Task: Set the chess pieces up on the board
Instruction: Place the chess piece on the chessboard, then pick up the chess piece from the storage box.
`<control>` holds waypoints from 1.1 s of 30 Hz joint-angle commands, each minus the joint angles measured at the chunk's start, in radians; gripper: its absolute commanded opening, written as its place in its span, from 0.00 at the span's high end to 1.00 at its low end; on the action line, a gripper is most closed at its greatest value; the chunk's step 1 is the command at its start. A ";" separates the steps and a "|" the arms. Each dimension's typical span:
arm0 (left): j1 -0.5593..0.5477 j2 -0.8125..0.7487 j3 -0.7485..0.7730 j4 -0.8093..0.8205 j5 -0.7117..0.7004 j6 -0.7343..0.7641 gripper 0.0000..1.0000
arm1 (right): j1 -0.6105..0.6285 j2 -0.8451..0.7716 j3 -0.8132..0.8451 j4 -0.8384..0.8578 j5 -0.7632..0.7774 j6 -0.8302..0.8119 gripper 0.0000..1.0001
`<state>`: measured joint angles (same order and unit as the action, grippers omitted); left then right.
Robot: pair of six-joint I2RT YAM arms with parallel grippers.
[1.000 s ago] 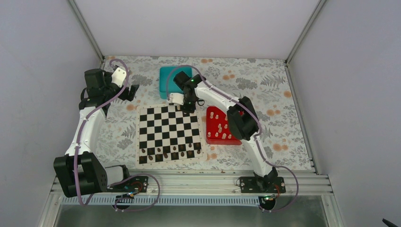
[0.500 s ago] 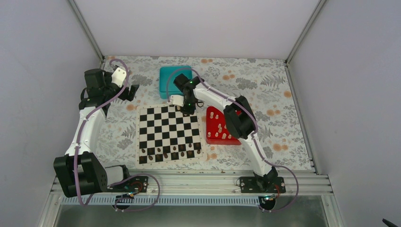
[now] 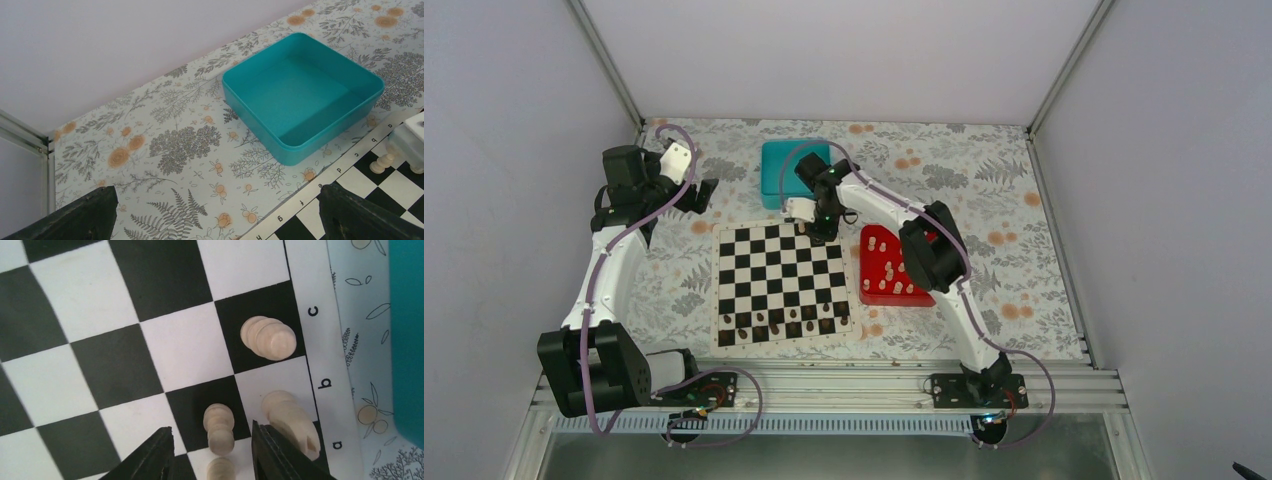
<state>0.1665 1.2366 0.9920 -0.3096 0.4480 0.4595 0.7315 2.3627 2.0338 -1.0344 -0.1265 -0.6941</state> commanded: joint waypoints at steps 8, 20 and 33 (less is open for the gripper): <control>0.005 -0.023 0.000 0.001 0.012 0.002 0.00 | -0.035 -0.346 -0.022 -0.105 0.006 0.019 0.55; 0.005 -0.011 0.001 0.006 0.015 0.001 0.00 | -0.223 -0.566 -0.558 0.043 0.092 -0.016 0.53; 0.006 -0.014 -0.001 0.004 0.010 0.000 0.00 | -0.236 -0.410 -0.619 0.172 0.078 -0.031 0.54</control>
<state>0.1665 1.2366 0.9920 -0.3119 0.4484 0.4595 0.4915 1.9114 1.3941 -0.9123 -0.0437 -0.7094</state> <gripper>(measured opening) 0.999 0.464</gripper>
